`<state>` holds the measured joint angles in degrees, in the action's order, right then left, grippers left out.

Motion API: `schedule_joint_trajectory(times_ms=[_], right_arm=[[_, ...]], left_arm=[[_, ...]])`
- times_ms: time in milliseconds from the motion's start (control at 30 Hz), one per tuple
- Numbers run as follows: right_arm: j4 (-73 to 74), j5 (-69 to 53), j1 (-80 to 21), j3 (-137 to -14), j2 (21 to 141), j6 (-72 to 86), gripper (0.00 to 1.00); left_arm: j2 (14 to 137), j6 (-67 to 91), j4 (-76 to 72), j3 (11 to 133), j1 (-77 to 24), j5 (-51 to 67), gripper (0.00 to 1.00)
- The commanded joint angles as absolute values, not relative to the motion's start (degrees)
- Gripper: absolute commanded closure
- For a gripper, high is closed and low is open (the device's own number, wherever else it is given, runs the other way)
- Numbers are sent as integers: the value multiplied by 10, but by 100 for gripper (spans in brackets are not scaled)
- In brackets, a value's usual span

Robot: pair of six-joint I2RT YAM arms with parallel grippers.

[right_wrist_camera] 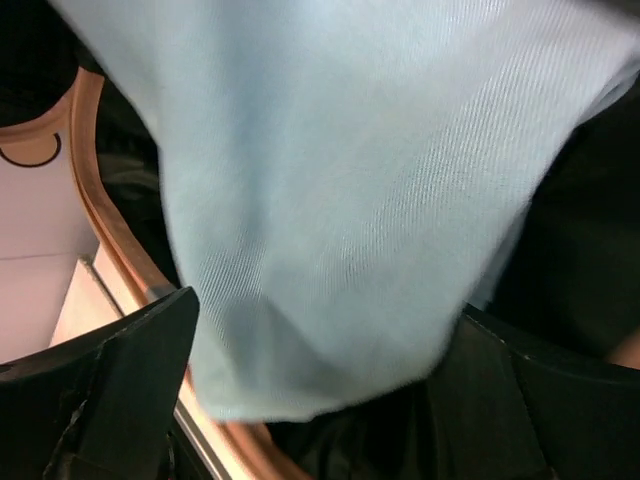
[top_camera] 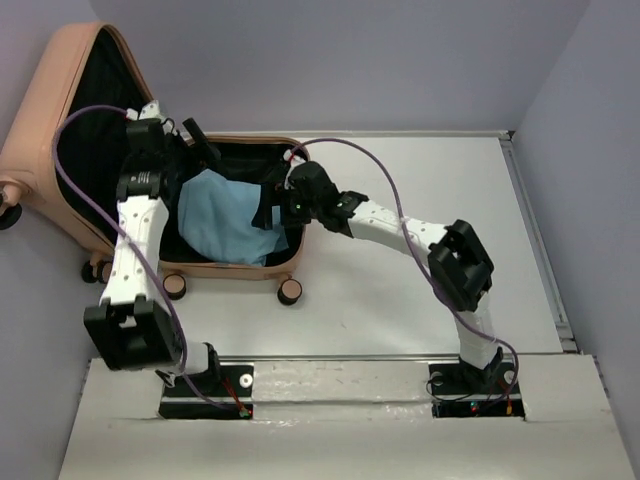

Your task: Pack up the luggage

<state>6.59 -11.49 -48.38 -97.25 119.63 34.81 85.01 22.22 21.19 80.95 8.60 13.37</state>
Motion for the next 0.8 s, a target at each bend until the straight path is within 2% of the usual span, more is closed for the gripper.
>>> schedule_joint_trajectory(times_ms=[0,67,133,167,200,267,367,467,633,767], right_arm=[[122,-22,-470,-970,1087,269,9],[127,-3,-470,-954,1057,258,19],[131,11,-470,-927,1042,249,46],[131,-1,-470,-919,1033,246,63],[129,-26,-470,-909,1031,242,84],[113,-83,-477,-897,1037,234,93],[94,-136,-510,-897,1062,207,93],[80,-198,-522,-935,1127,199,93],[89,-145,-507,-994,1218,200,93],[60,-126,-502,-945,1179,204,93]], left_arm=[[688,190,205,791,38,1,1],[612,186,211,746,37,-43,4],[534,180,225,696,37,-115,5],[507,178,235,679,38,-166,7],[484,176,242,664,38,-195,9],[418,171,259,618,38,-293,12],[357,183,279,567,39,-397,13],[327,218,279,518,40,-451,15],[346,244,245,488,64,-502,14],[411,204,182,511,130,-515,14]])
